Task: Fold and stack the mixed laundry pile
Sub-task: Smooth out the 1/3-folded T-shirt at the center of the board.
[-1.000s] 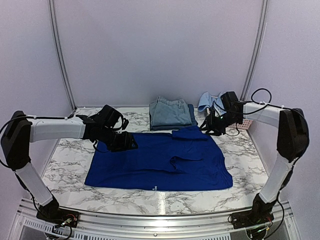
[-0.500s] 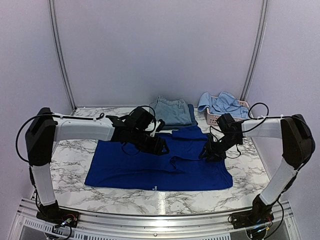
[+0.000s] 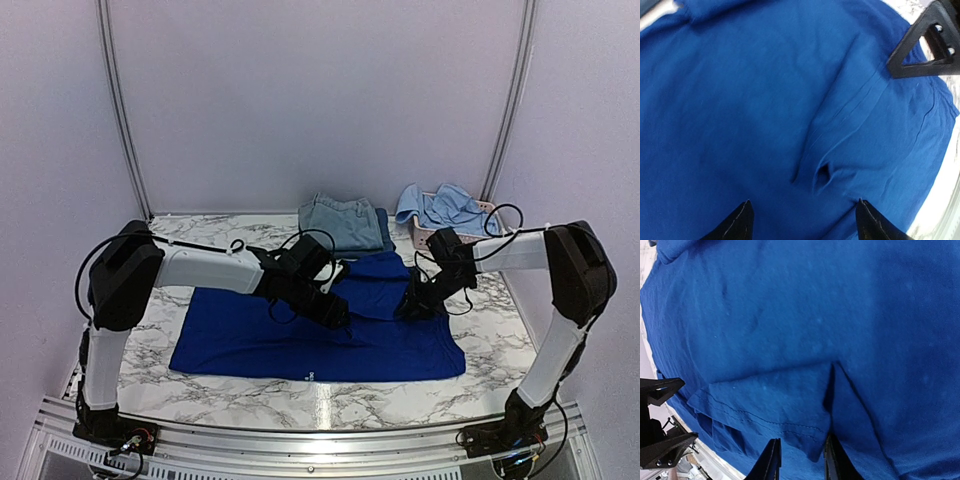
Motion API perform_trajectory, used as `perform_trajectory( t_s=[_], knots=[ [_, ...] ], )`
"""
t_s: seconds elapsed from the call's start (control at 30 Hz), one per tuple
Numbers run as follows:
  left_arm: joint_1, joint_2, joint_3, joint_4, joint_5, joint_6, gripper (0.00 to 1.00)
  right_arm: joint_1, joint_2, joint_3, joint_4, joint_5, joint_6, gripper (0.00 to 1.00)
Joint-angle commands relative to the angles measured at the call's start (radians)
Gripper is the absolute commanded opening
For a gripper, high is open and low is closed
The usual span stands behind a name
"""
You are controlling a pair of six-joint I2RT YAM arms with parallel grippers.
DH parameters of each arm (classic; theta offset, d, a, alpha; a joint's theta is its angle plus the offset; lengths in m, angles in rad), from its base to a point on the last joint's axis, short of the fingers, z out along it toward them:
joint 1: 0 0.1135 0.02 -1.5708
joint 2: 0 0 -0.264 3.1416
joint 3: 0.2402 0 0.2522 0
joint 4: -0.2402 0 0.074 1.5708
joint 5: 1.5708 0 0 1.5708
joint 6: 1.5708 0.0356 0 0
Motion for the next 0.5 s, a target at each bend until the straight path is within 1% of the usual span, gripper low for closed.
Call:
perform_trajectory(
  t_s=[0.0, 0.1, 0.2, 0.23, 0.33, 0.47],
  knots=[
    [-0.012, 0.061, 0.084, -0.043, -0.048, 0.036, 0.73, -0.003, 0.014, 0.051, 0.039, 0.002, 0.03, 0.23],
    [-0.014, 0.104, 0.137, -0.087, -0.098, 0.046, 0.73, -0.004, 0.016, 0.056, 0.047, 0.004, 0.041, 0.15],
    [-0.014, 0.138, 0.186, -0.129, -0.122, 0.071, 0.72, -0.007, 0.009, 0.059, 0.054, 0.001, 0.049, 0.02],
    [-0.014, 0.145, 0.196, -0.138, -0.125, 0.078, 0.72, -0.009, 0.003, 0.059, 0.058, 0.0, 0.056, 0.0],
    [-0.014, 0.15, 0.204, -0.147, -0.143, 0.094, 0.72, -0.019, -0.022, 0.055, 0.076, -0.006, 0.075, 0.0],
    [-0.009, 0.154, 0.214, -0.159, -0.229, 0.087, 0.71, -0.042, -0.063, 0.043, 0.095, 0.009, 0.093, 0.0]
  ],
)
